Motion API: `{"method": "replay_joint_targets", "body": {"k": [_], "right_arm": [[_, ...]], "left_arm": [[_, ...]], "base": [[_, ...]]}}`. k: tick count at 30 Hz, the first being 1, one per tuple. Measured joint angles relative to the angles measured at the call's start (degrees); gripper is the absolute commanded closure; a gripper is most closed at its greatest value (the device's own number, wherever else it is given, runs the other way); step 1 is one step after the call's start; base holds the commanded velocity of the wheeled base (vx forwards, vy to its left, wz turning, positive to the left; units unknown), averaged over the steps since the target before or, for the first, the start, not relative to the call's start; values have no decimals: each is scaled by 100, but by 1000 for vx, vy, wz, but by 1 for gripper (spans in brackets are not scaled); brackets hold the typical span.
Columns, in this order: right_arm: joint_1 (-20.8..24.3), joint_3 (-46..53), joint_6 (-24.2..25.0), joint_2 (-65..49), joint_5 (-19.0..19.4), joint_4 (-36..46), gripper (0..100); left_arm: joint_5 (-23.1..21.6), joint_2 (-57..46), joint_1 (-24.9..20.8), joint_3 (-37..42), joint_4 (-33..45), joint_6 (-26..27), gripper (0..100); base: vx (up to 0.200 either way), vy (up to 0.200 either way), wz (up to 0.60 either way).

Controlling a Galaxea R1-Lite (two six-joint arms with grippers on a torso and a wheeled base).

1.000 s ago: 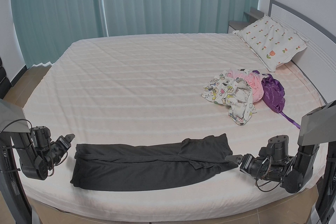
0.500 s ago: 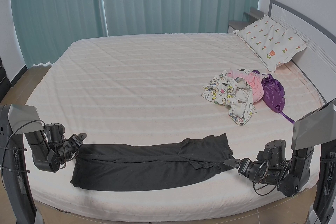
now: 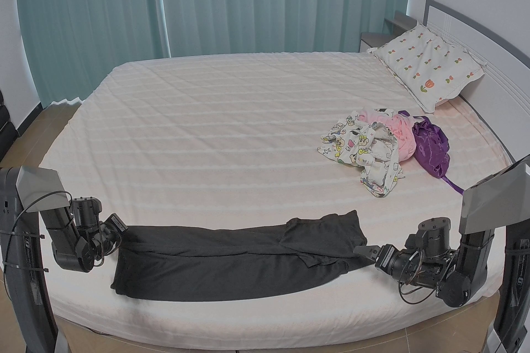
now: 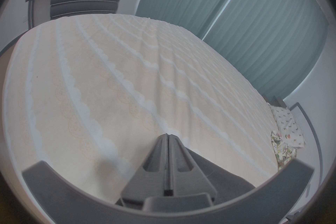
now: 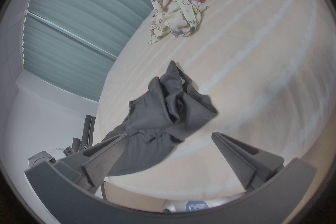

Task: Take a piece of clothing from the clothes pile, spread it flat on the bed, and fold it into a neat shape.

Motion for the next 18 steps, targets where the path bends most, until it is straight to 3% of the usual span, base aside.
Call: {"method": "replay_joint_targets", "body": {"k": [9, 18], "right_arm": [[-24, -767, -121, 11, -165, 321, 0], [-116, -2015, -599, 148, -178, 1787, 0]], "left_arm": [[132, 6, 69, 29, -20, -294, 100], [143, 15, 59, 57, -22, -316, 100]], "base": [[0, 0, 0], [0, 0, 0]]}}
